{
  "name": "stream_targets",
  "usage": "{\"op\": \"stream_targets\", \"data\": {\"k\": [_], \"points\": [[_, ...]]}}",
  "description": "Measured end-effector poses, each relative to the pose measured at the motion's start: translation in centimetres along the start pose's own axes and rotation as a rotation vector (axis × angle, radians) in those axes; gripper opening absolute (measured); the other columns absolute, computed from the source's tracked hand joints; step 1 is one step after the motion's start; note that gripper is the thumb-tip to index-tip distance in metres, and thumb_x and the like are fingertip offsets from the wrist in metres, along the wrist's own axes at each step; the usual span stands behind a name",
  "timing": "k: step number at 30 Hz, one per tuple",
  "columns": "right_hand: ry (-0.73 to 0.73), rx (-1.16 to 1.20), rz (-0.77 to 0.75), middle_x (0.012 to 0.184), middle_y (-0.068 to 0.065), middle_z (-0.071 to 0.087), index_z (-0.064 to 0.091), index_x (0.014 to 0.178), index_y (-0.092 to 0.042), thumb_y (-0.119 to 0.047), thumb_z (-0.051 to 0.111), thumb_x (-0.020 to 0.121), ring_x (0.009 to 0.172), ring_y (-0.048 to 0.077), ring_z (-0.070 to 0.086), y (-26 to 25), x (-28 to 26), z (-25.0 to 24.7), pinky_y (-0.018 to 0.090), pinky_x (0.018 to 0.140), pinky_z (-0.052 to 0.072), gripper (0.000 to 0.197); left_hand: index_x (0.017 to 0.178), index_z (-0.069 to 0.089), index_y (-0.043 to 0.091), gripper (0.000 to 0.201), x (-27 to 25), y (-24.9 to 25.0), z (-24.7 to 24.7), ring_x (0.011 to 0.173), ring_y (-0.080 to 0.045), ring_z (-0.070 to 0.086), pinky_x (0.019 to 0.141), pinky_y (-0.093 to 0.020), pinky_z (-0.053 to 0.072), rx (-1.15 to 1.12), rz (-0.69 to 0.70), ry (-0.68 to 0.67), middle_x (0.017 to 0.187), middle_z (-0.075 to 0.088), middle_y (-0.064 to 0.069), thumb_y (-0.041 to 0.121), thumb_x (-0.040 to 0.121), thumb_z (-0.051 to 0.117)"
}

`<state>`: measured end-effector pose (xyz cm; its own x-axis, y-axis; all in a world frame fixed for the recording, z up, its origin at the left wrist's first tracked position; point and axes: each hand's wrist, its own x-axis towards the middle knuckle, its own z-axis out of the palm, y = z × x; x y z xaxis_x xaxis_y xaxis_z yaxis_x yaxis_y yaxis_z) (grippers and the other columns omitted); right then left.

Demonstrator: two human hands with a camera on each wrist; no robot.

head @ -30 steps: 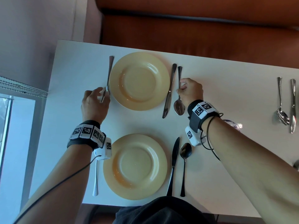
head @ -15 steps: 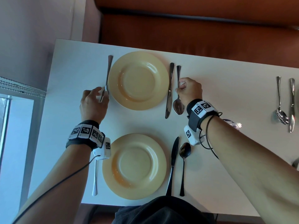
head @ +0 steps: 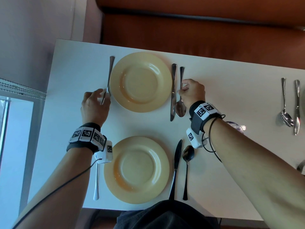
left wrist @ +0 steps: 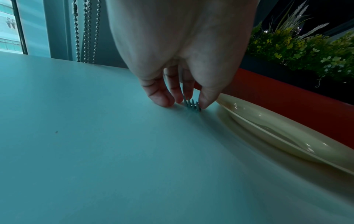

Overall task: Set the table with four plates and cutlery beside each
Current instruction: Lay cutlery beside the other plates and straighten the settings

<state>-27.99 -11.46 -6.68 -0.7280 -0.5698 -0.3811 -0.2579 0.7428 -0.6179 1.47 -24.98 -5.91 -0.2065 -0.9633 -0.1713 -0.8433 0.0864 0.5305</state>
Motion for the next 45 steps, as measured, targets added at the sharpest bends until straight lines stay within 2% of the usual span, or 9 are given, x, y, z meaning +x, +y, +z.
{"op": "stream_targets", "data": {"k": [19,25,39,45], "points": [[0.023,-0.001,0.005,0.096,0.001,0.074,0.065,0.119,-0.017,-0.014,0.071,0.083,0.08,0.026,0.072,0.25,0.12,-0.07,0.041,0.086,0.058,0.037,0.121,0.066,0.017,0.039,-0.29,0.32,-0.21,0.093,-0.032,0.067,0.084,-0.04,0.051,0.0,0.009,0.011,0.119,0.062,-0.011,0.043,0.094,0.056],[0.026,-0.01,0.0,0.095,0.0,0.074,0.065,0.119,-0.018,-0.014,0.07,0.083,0.079,0.026,0.072,0.32,0.0,-0.13,0.039,0.089,0.057,0.036,0.121,0.065,0.021,0.038,-0.29,0.42,-0.3,0.096,-0.03,0.067,0.086,-0.039,0.049,-0.012,-0.02,-0.003,0.121,0.061,-0.008,0.045,0.094,0.056],[0.017,-0.019,-0.014,0.095,0.0,0.074,0.065,0.119,-0.018,-0.014,0.071,0.083,0.081,0.027,0.072,0.13,-0.12,-0.19,0.041,0.088,0.057,0.036,0.121,0.065,0.02,0.038,-0.36,0.37,-0.3,0.093,-0.028,0.068,0.084,-0.036,0.049,-0.015,-0.007,0.002,0.121,0.061,-0.008,0.045,0.094,0.056],[0.016,-0.029,-0.009,0.098,0.001,0.074,0.065,0.119,-0.019,-0.015,0.072,0.083,0.081,0.027,0.072,0.14,-0.08,-0.21,0.04,0.089,0.057,0.036,0.121,0.065,0.019,0.039,-0.33,0.29,-0.3,0.093,-0.029,0.068,0.084,-0.039,0.05,-0.007,0.002,0.003,0.12,0.062,-0.009,0.046,0.094,0.056]]}}
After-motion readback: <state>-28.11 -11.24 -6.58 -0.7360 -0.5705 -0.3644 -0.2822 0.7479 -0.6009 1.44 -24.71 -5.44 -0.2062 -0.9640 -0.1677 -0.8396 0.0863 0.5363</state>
